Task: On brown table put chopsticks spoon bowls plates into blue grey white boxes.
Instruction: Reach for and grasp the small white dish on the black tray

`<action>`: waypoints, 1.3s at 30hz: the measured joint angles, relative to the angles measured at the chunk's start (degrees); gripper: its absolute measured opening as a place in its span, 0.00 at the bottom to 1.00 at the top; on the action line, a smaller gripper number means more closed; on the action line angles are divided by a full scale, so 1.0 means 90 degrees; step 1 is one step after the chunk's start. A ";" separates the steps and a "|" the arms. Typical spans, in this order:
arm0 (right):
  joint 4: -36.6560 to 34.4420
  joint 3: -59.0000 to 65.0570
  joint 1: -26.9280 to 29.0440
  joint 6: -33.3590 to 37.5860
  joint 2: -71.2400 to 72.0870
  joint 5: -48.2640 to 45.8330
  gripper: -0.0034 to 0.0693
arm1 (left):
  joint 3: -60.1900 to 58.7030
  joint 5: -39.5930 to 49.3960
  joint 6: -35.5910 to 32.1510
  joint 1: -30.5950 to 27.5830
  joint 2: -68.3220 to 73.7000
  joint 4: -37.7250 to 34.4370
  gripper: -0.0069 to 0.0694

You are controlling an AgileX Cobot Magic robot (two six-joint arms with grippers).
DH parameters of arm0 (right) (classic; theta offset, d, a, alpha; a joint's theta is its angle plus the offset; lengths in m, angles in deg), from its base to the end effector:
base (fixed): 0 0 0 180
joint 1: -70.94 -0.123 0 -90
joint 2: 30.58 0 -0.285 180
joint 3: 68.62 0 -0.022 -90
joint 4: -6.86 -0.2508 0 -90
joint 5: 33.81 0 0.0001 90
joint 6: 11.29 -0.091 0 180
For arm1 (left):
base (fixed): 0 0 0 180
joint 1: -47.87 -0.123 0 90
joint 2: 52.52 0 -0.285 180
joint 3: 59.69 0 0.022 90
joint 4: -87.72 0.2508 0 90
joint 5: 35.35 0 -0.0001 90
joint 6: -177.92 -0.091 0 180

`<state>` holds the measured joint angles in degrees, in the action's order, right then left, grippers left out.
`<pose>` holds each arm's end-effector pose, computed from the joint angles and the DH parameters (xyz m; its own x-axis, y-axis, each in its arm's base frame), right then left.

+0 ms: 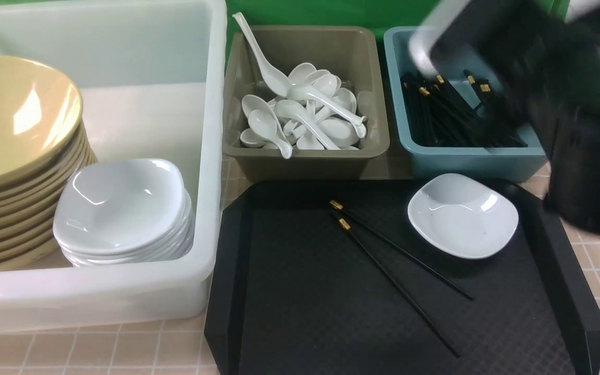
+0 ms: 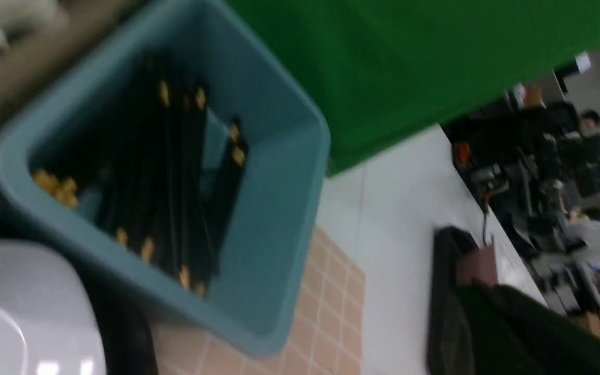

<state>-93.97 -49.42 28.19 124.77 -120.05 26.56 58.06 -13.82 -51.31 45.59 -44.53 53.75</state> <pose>0.2583 0.1330 0.3200 -0.4625 -0.7262 -0.5087 -0.0521 0.5950 -0.8020 0.0361 -0.0173 0.2706 0.0763 0.2919 -0.9534 0.1500 0.9419 0.3004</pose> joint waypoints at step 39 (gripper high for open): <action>0.9759 -0.0134 0.2210 -1.3264 -0.1847 -1.0422 0.11 | 0.0000 -0.0004 0.0025 0.0000 -0.0008 -0.0005 0.10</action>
<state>-6.14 -50.63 48.08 5.39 -136.68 -67.24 58.06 -13.86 -51.09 45.59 -44.60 53.70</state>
